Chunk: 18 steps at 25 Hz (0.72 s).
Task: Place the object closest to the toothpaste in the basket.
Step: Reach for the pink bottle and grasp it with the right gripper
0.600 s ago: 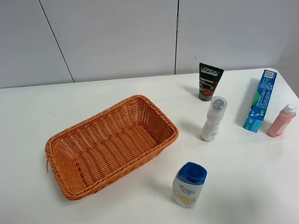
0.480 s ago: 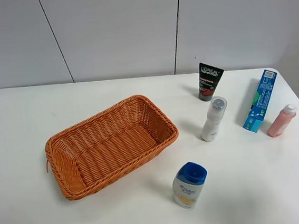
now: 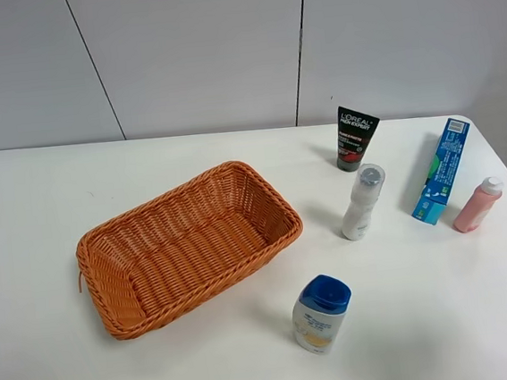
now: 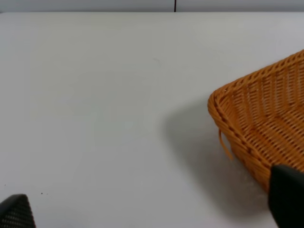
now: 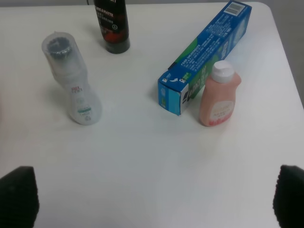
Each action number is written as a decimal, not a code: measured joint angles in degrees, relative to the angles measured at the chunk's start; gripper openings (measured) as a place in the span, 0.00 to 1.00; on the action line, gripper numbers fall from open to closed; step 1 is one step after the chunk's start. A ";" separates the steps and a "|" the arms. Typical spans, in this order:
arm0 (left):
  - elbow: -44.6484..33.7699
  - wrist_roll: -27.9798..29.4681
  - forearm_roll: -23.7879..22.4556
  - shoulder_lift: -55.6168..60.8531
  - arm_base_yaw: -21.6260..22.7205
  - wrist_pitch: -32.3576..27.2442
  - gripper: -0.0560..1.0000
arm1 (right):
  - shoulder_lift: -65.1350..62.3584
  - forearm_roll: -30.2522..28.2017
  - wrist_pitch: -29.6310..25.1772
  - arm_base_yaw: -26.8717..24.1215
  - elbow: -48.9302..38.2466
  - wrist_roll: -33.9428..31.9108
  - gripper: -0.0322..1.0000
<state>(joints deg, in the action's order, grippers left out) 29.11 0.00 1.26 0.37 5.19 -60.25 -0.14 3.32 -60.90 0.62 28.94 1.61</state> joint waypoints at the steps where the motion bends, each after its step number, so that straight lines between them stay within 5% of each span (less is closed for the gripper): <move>1: 0.00 0.00 0.00 0.00 0.00 0.00 0.99 | 0.23 0.00 0.00 0.00 0.00 -0.13 0.99; 10: 0.00 0.00 0.00 0.00 0.00 0.00 0.99 | 27.23 -3.32 1.73 0.00 6.73 -2.26 0.99; 18: 0.00 0.00 0.00 0.00 0.00 0.00 0.99 | 47.78 -12.22 5.13 -0.33 19.20 -14.67 0.99</move>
<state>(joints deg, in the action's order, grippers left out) 29.11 0.00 1.26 0.37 5.19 -60.25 47.64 -8.91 -55.77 0.29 48.14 -13.07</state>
